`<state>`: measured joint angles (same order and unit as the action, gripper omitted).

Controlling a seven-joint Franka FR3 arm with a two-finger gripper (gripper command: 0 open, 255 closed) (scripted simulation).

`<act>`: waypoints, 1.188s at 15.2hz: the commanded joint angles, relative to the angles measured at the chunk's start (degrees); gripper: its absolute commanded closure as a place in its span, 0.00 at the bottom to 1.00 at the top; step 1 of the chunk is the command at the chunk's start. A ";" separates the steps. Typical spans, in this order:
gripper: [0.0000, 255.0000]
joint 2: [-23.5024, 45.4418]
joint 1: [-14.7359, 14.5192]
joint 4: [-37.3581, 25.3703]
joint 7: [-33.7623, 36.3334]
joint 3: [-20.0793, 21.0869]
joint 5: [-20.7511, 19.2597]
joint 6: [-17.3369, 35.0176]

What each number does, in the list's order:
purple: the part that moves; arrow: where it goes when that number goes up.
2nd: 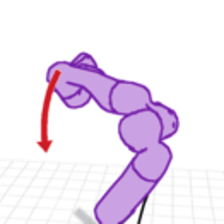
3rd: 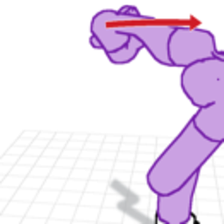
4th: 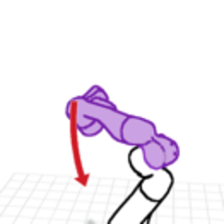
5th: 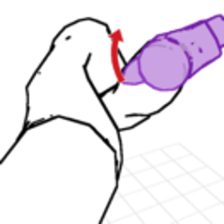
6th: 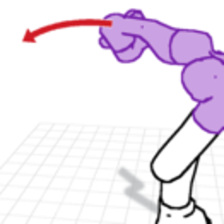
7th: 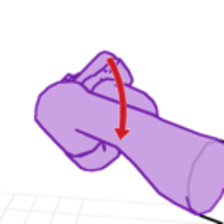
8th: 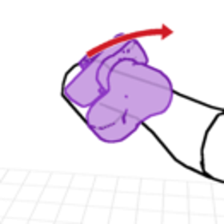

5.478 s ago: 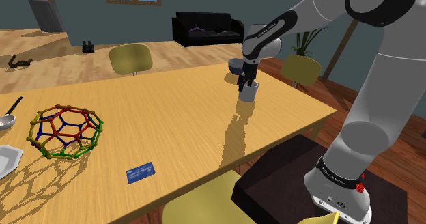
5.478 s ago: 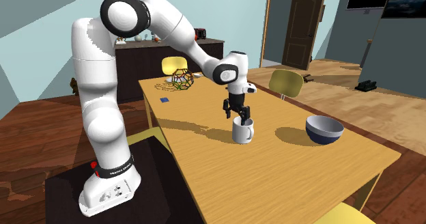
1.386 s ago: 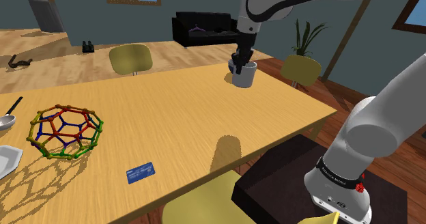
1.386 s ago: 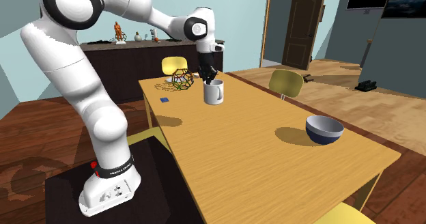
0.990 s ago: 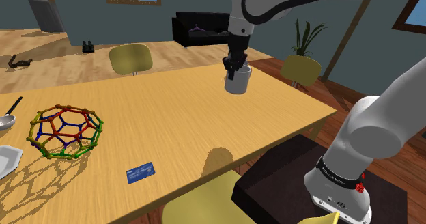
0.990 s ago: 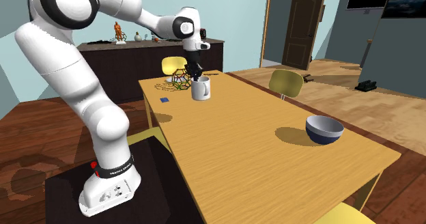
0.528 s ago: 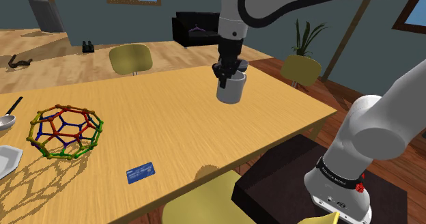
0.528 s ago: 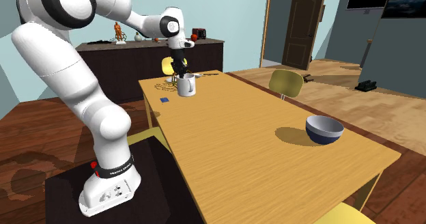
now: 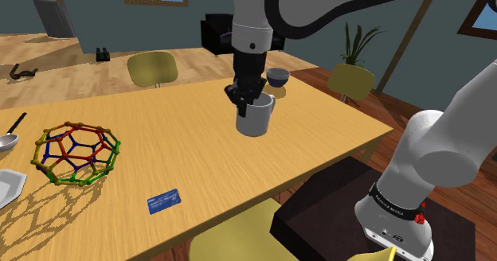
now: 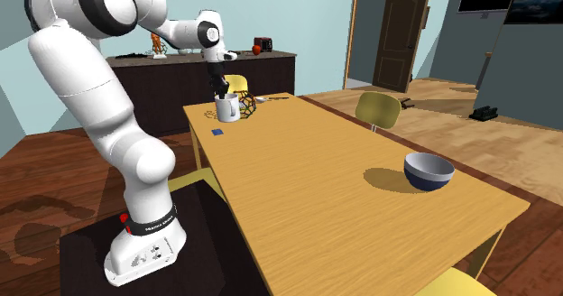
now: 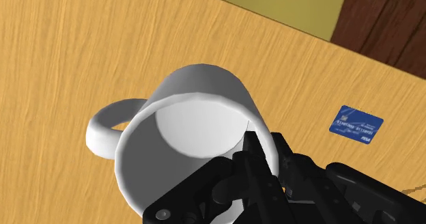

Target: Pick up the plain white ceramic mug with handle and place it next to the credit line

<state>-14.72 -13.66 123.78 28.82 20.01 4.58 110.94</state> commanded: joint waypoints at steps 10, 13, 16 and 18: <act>1.00 5.12 -2.52 -0.39 8.29 5.34 -0.97 4.71; 1.00 5.85 -2.54 1.26 8.53 5.54 -1.22 7.04; 1.00 6.71 -2.54 2.80 8.82 5.74 -1.55 9.38; 1.00 7.36 -2.54 3.77 9.05 5.87 -1.81 10.94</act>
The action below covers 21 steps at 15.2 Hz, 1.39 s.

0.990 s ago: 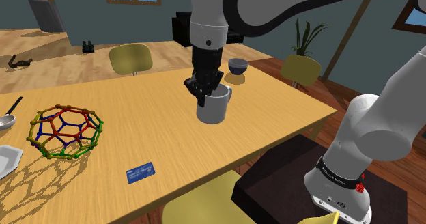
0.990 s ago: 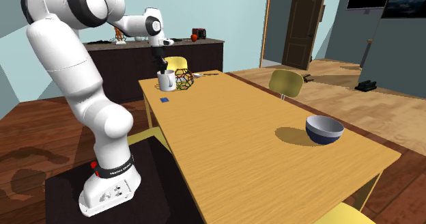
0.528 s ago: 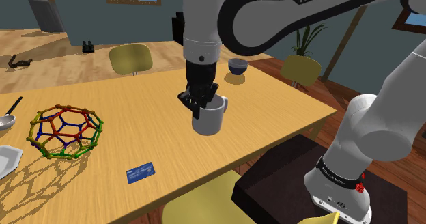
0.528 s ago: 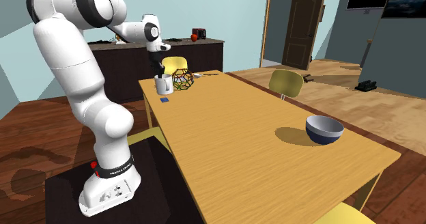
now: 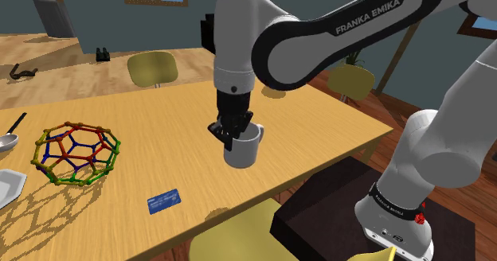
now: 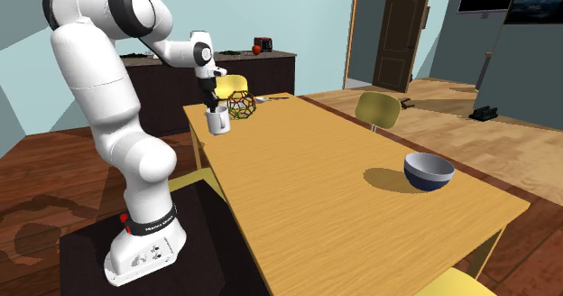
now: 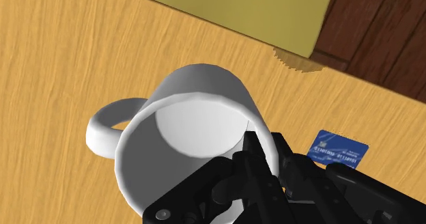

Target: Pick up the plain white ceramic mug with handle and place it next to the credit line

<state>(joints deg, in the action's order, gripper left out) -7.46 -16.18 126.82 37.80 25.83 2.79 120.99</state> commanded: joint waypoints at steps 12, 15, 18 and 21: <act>1.00 5.17 0.05 5.54 2.11 0.72 -2.58 10.28; 1.00 6.75 0.06 6.46 2.85 0.80 -3.55 12.62; 1.00 7.79 0.06 6.97 3.35 0.81 -4.23 14.05; 1.00 7.79 0.05 6.97 3.35 0.81 -4.23 14.05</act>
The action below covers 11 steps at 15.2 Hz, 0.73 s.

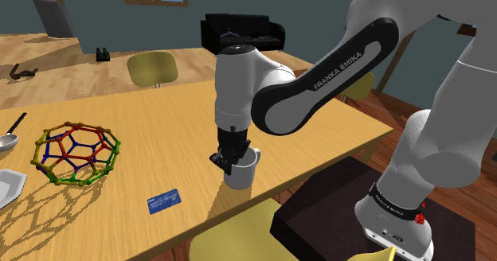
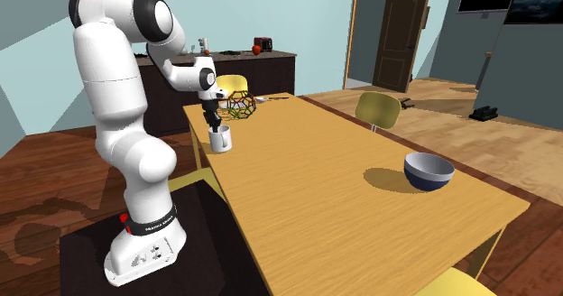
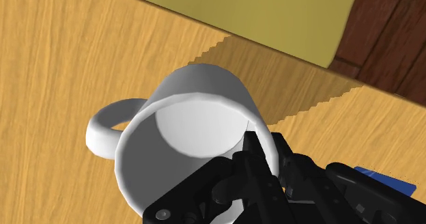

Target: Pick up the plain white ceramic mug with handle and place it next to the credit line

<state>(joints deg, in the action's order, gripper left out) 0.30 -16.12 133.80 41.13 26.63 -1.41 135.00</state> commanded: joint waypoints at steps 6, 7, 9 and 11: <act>0.00 0.02 -0.01 -0.01 0.03 0.01 -0.03 0.05; 0.00 0.03 -0.01 -0.01 0.03 0.01 -0.03 0.05; 0.00 0.03 -0.01 -0.01 0.03 0.01 -0.03 0.05; 0.00 -1.41 0.01 -0.67 -0.65 0.01 0.90 -1.88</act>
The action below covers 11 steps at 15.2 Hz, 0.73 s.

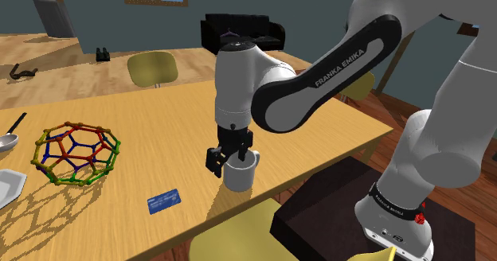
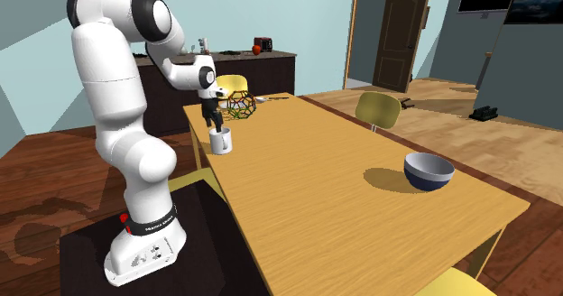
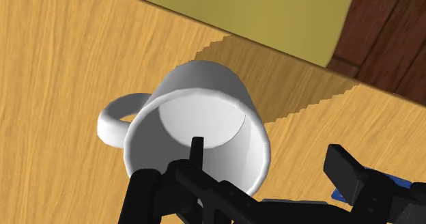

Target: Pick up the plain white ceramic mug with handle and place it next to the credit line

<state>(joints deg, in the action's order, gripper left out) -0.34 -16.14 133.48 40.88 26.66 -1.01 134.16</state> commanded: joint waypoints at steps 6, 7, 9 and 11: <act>0.00 -4.31 -0.03 -2.60 -1.90 -0.24 2.53 -6.48; 0.00 -4.31 -0.03 -2.60 -1.89 -0.24 2.53 -6.48; 0.00 -4.31 -0.03 -2.60 -1.89 -0.24 2.53 -6.48; 0.00 -4.31 -0.03 -2.60 -1.89 -0.24 2.53 -6.48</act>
